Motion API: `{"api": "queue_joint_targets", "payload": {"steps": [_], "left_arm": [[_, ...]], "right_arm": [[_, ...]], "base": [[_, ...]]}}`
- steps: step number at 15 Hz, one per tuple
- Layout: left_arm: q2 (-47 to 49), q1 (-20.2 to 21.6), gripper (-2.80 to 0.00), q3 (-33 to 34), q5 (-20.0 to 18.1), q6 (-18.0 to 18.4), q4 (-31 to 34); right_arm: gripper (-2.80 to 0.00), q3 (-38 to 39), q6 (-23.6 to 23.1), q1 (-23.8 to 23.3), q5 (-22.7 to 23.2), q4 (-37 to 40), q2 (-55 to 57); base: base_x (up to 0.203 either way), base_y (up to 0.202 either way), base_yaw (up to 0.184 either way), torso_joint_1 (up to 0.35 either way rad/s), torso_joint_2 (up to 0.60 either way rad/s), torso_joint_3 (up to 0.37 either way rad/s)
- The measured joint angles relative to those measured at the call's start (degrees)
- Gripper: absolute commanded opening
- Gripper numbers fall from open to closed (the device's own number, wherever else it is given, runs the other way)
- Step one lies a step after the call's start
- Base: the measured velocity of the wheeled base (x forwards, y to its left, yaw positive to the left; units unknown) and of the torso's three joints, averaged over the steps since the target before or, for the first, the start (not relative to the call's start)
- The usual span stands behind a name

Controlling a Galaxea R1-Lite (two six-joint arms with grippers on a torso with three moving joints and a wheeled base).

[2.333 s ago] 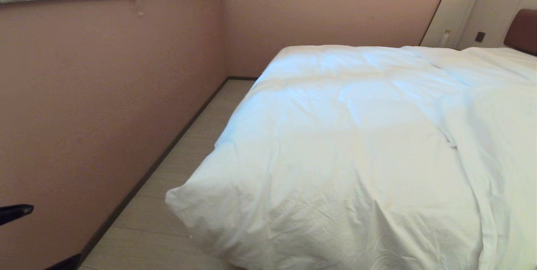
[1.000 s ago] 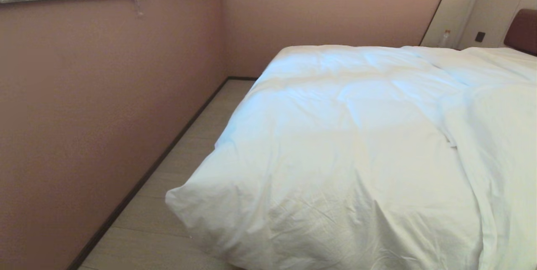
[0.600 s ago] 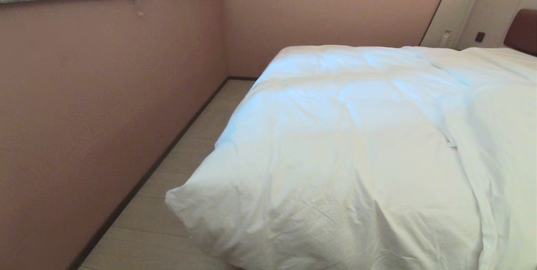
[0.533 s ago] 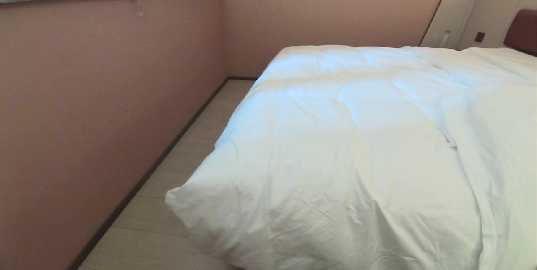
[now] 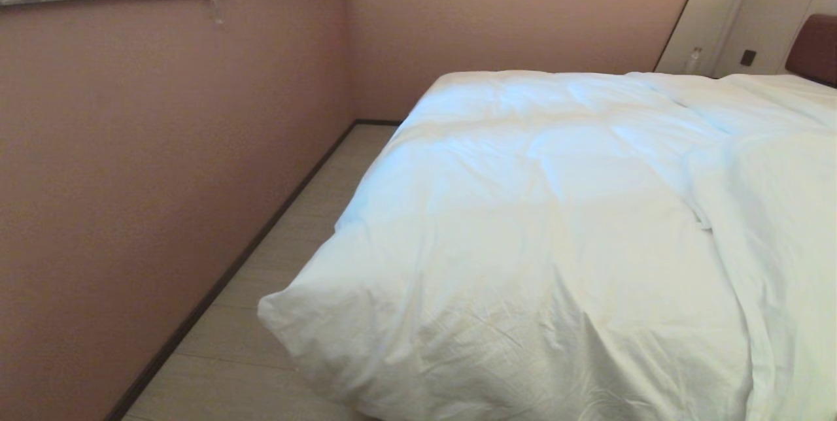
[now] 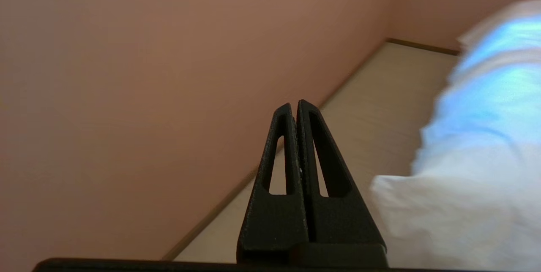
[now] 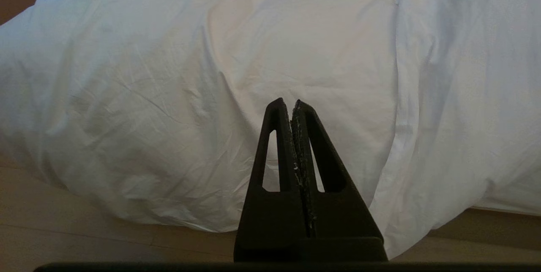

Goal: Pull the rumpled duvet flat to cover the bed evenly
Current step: Hold the folded corner of the quilt

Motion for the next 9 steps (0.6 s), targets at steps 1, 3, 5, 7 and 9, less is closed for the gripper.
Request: {"api": "queue_joint_targets", "payload": {"steps": [1,3,5,7,9], "left_arm": [[-1.5,2.0,-2.8,1.6,-0.7,-0.1,-0.1],[-4.9,3.6,-2.8,5.1,-2.3,-0.5,-0.4],[-9.1,3.9,-2.8,8.1,-5.1,-0.5,-0.4],[-13.0,4.0,-2.8,11.3,-9.8,-1.0,-0.5],[-15.0,4.0,-2.8,14.6,-13.4,-2.5,-1.0]], "right_arm": [[-2.8,0.0,0.0,0.0,0.0,0.0,0.0],[-2.8,0.0,0.0,0.0,0.0,0.0,0.0],[-2.8,0.0,0.0,0.0,0.0,0.0,0.0],[-2.8,0.0,0.0,0.0,0.0,0.0,0.0],[-2.8,0.0,0.0,0.0,0.0,0.0,0.0]], "base": [[0.0,0.0,0.0,0.0,0.0,0.0],[0.0,0.0,0.0,0.0,0.0,0.0],[0.0,0.0,0.0,0.0,0.0,0.0],[0.0,0.0,0.0,0.0,0.0,0.0],[0.0,0.0,0.0,0.0,0.0,0.0]]}}
